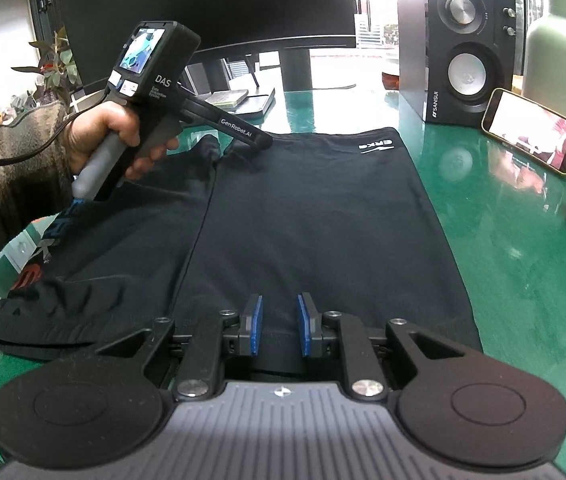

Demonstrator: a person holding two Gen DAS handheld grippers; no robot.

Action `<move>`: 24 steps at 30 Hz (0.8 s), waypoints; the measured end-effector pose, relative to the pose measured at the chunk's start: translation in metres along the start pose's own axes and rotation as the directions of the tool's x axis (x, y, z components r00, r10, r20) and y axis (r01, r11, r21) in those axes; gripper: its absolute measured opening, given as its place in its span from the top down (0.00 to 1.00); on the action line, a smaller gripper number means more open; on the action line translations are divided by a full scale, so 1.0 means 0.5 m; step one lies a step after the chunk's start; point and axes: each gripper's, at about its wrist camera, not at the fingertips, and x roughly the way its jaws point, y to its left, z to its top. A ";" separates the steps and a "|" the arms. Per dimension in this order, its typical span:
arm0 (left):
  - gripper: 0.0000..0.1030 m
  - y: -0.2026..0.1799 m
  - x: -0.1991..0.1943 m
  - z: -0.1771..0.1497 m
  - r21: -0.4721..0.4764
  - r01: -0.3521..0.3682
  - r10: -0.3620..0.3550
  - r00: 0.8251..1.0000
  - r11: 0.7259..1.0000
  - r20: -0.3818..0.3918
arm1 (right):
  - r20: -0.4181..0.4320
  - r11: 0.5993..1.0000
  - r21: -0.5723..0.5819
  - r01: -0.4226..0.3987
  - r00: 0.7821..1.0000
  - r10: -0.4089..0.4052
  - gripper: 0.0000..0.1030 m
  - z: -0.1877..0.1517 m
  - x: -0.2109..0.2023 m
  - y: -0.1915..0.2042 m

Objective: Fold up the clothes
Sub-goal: 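Lay the folded hem flat with the right gripper and open the left gripper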

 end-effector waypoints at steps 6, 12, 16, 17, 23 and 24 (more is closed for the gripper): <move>0.13 -0.004 0.000 0.003 0.006 -0.022 0.022 1.000 1.000 -0.001 | 0.002 1.000 0.000 0.003 1.000 -0.003 0.82 -0.002 -0.001 0.005; 0.15 0.005 -0.001 0.007 0.008 -0.053 0.053 0.999 0.999 0.000 | 0.001 1.000 -0.003 0.001 1.000 -0.001 0.81 -0.002 -0.002 0.006; 0.18 0.066 -0.049 0.013 -0.052 -0.078 0.082 0.995 0.996 0.065 | 0.000 1.000 0.007 -0.007 1.000 0.007 0.81 -0.004 -0.005 0.001; 0.18 0.092 -0.068 0.012 -0.084 -0.082 0.089 0.993 0.993 0.081 | 0.001 1.000 0.020 -0.009 1.000 0.009 0.81 -0.005 -0.006 -0.003; 0.18 0.174 -0.128 -0.036 -0.094 -0.148 0.154 0.987 0.984 0.052 | 0.017 0.998 0.061 -0.007 1.000 0.006 0.81 0.018 0.000 -0.015; 0.18 0.178 -0.136 -0.061 -0.085 -0.140 0.144 0.989 0.986 0.034 | 0.024 0.999 0.052 -0.010 1.000 0.009 0.81 0.025 0.003 -0.011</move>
